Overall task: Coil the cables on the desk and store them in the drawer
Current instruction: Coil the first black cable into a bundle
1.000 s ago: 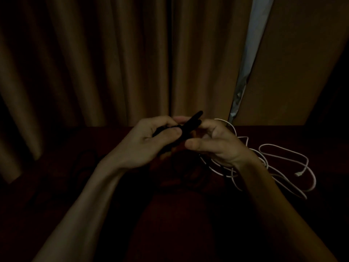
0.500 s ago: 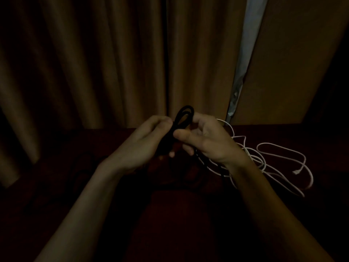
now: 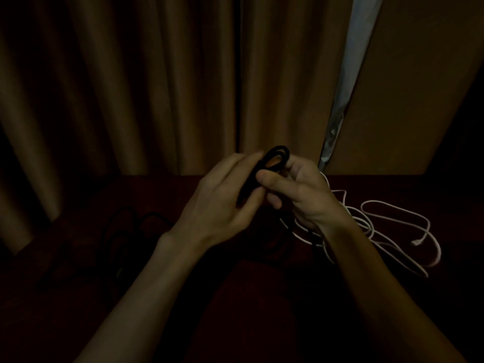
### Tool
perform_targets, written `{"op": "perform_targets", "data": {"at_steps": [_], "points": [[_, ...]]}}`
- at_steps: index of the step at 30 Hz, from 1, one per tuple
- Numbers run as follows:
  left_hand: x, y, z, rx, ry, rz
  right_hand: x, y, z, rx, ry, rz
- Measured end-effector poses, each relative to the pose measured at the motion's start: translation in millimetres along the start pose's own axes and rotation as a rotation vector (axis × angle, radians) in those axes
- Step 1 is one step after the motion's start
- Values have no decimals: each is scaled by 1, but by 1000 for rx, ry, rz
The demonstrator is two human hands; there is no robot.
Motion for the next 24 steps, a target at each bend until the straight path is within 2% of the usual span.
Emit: {"op": "perform_targets", "data": {"at_steps": [6,8,12,14,19,24], "points": [[-4,0,-1,-1,26,-38,-2,1,10,42,4,42],[-10,0,-2,35,21,-95,-1,1,11,14,27,99],[-26,1,-11,109,74,-275,7,4,16,-6,-168,330],[-26,1,-14,104,125,-350,10,3,18,39,-208,325],[-19,0,-6,-17,538,-579,12,-1,12,28,-176,250],[-13,-3,2,-125,983,-762,12,2,13,-84,-248,257]]}}
Point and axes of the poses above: each hand's wrist, its own y-axis away from the middle knuckle, its own z-axis out of the palm, x = y × z, the point moved 4 cm from there along -y, towards the middle knuckle, and after that the axes turned 14 degrees about -y, right-handed, at the moved point
